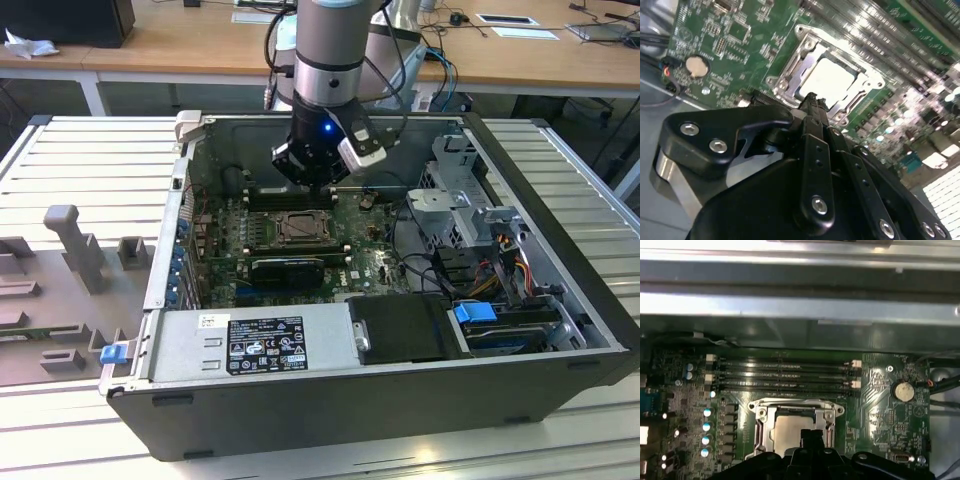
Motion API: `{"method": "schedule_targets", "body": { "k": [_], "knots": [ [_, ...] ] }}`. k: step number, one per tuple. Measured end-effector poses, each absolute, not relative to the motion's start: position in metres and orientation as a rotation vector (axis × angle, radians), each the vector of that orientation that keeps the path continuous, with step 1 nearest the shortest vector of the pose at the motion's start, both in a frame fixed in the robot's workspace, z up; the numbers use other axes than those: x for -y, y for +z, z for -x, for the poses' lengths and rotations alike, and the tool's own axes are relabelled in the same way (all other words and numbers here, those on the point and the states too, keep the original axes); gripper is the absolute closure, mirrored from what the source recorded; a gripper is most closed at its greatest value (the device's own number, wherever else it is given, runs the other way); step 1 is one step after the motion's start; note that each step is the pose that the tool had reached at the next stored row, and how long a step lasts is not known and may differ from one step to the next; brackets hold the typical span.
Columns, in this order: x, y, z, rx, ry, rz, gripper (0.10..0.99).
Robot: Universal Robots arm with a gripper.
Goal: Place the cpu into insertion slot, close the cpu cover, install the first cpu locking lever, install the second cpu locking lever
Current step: 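Install the second cpu locking lever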
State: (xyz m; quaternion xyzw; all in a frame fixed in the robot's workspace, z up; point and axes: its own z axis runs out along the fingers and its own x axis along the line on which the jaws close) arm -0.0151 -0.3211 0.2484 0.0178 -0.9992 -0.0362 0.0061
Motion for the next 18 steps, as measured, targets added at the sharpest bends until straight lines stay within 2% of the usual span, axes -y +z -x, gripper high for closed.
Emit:
{"method": "schedule_targets", "body": {
  "k": [5, 8, 14, 18],
  "knots": [
    [0.339, 0.247, 0.018, 3.129, -0.113, -0.056, 0.98],
    [0.369, 0.24, 0.026, 3.132, -0.124, -0.064, 0.98],
    [0.372, 0.225, 0.041, 3.126, -0.145, -0.147, 0.98],
    [0.377, 0.223, 0.049, 3.125, -0.226, -0.16, 0.98]
  ]
}}
